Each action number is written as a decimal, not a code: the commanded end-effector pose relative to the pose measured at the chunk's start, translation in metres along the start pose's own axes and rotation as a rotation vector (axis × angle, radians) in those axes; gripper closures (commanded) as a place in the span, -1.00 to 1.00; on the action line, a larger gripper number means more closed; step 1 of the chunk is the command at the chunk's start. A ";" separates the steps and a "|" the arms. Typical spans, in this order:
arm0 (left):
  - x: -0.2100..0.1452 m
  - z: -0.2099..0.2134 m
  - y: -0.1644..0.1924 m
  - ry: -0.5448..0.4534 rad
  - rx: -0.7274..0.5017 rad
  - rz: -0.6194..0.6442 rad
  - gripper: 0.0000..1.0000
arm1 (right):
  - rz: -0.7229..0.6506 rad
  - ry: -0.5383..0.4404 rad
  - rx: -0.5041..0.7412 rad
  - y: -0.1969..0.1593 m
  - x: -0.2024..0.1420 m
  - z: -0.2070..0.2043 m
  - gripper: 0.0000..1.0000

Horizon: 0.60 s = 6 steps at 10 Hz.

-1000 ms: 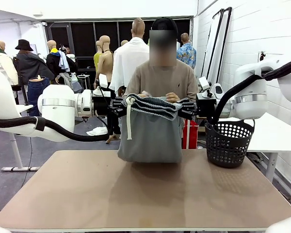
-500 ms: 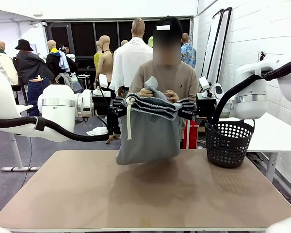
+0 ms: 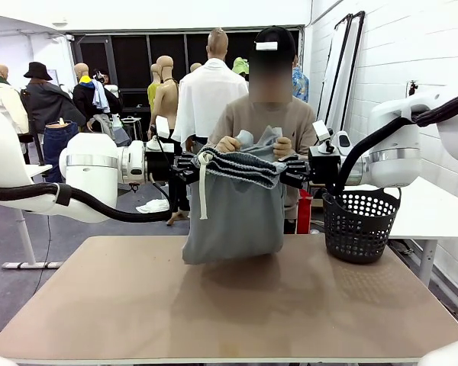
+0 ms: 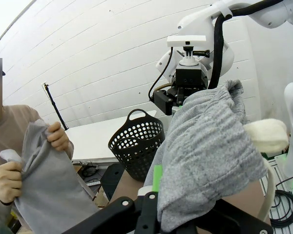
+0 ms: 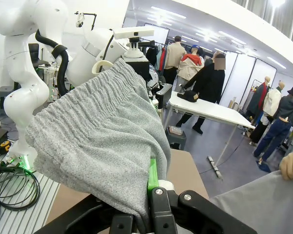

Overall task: Fold the training pants.
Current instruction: Release the ends of the Training pants and then grab the overlapped ends.

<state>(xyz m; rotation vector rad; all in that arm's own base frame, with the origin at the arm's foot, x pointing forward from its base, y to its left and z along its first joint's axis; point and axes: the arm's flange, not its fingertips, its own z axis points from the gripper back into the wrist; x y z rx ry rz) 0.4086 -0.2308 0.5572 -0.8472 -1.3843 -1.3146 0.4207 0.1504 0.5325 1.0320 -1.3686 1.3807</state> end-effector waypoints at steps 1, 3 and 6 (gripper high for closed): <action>0.002 0.000 -0.002 -0.005 -0.010 -0.005 1.00 | 0.003 -0.003 0.000 0.000 0.002 0.000 1.00; 0.002 0.000 -0.002 -0.005 -0.010 -0.005 1.00 | 0.003 -0.003 0.000 0.000 0.002 0.000 1.00; 0.002 0.000 -0.002 -0.005 -0.010 -0.005 1.00 | 0.003 -0.003 0.000 0.000 0.002 0.000 1.00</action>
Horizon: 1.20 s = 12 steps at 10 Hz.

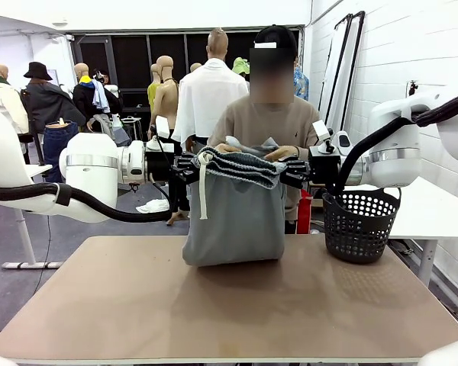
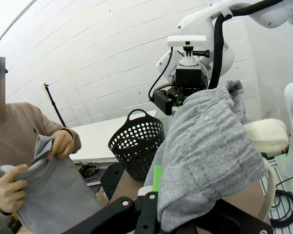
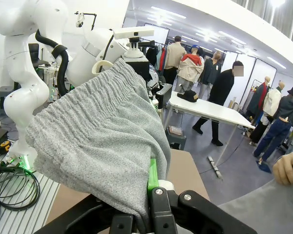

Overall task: Fold the training pants.
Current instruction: Release the ends of the Training pants and then grab the overlapped ends.

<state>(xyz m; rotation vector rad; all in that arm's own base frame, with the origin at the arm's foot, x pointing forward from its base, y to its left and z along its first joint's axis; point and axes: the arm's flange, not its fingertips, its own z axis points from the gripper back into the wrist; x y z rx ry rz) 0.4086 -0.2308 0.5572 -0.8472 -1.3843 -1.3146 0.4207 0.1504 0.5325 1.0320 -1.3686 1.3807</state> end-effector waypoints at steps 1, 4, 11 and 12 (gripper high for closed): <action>0.002 0.000 -0.002 -0.005 -0.010 -0.005 1.00 | 0.003 -0.003 0.000 0.000 0.002 0.000 1.00; 0.002 0.000 -0.002 -0.005 -0.010 -0.005 1.00 | 0.003 -0.003 0.000 0.000 0.002 0.000 1.00; 0.002 0.000 -0.002 -0.005 -0.010 -0.005 1.00 | 0.003 -0.003 0.000 0.000 0.002 0.000 1.00; 0.002 0.000 -0.002 -0.005 -0.010 -0.005 1.00 | 0.003 -0.003 0.000 0.000 0.002 0.000 1.00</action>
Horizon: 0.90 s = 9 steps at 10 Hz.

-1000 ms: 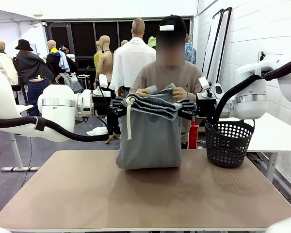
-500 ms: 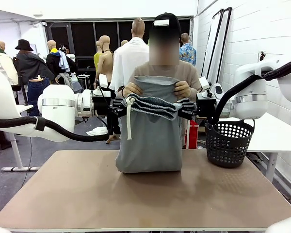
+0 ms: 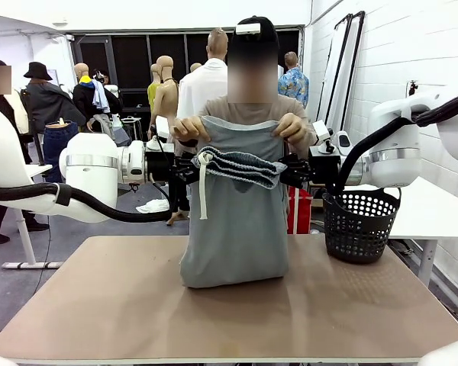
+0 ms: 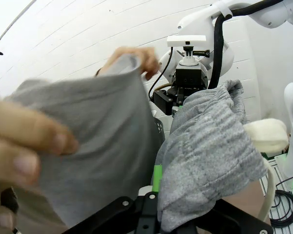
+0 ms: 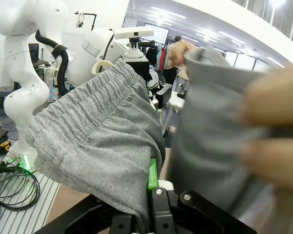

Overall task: Fold the training pants.
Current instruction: Release the ends of the Training pants and then grab the overlapped ends.

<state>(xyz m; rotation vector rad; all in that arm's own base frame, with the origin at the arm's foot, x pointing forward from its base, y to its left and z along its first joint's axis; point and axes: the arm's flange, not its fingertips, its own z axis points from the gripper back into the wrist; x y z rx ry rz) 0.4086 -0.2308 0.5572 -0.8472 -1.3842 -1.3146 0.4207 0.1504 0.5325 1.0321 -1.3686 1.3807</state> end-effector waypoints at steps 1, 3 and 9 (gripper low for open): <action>0.002 0.000 -0.002 -0.005 -0.010 -0.005 1.00 | 0.003 -0.003 0.000 0.000 0.002 0.000 1.00; 0.002 0.000 -0.002 -0.005 -0.010 -0.005 1.00 | 0.003 -0.003 0.000 0.000 0.002 0.000 1.00; 0.002 0.000 -0.002 -0.005 -0.010 -0.005 1.00 | 0.003 -0.003 0.000 0.000 0.002 0.000 1.00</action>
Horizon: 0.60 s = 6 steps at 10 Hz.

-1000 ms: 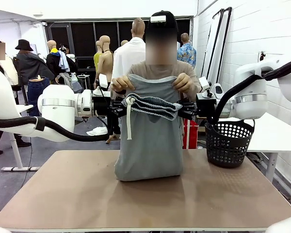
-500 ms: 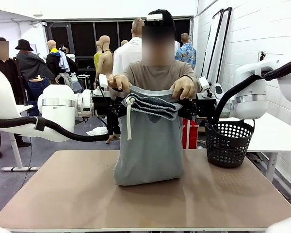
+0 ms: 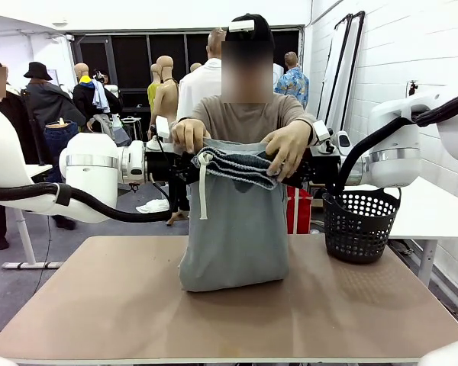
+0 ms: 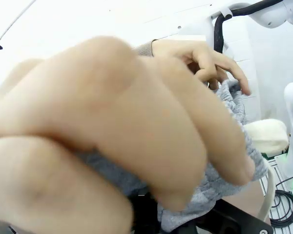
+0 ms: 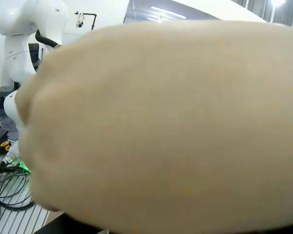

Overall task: Fold the training pants.
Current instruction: Release the ends of the Training pants and then grab the overlapped ends.

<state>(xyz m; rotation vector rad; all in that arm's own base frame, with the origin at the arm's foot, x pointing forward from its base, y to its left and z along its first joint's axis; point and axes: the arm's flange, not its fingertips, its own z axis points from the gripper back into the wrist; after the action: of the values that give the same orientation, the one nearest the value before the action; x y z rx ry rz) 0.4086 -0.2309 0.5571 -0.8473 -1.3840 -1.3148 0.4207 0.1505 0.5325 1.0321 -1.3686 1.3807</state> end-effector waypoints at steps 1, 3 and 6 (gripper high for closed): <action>0.002 0.000 -0.002 -0.005 -0.010 -0.005 1.00 | 0.003 -0.003 0.000 0.000 0.002 0.000 1.00; 0.002 0.000 -0.002 -0.005 -0.010 -0.005 1.00 | 0.003 -0.003 0.000 0.000 0.002 0.000 1.00; 0.002 0.000 -0.002 -0.005 -0.010 -0.005 1.00 | 0.003 -0.003 0.000 0.000 0.002 0.000 1.00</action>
<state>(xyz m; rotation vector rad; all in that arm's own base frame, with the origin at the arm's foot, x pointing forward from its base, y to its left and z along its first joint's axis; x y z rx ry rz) 0.4083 -0.2313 0.5567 -0.8477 -1.3828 -1.3157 0.4207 0.1504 0.5325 1.0321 -1.3686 1.3807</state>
